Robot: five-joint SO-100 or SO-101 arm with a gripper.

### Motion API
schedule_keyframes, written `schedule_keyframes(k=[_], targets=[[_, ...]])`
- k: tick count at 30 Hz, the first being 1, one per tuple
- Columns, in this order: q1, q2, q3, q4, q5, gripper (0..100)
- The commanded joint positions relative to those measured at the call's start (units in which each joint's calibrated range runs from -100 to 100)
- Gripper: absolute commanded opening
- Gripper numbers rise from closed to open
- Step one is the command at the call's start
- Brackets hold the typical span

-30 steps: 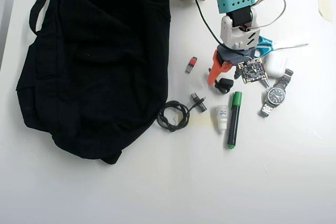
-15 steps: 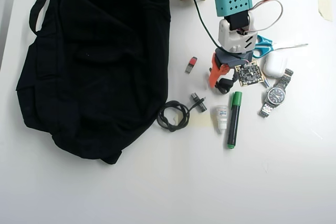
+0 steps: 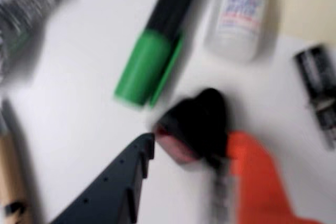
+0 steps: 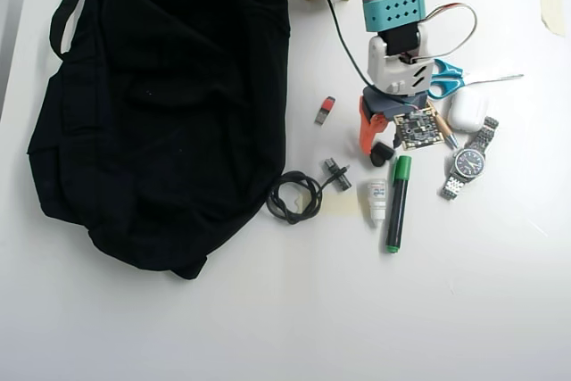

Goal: Put the black bike light into the black bag

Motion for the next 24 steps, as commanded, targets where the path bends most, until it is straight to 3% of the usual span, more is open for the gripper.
schedule_keyframes(k=[1, 24], targets=[[-0.4, -0.2, -1.5, -4.4, 0.2, 3], [0.1, -1.3, -0.4, -4.7, 0.4, 2]])
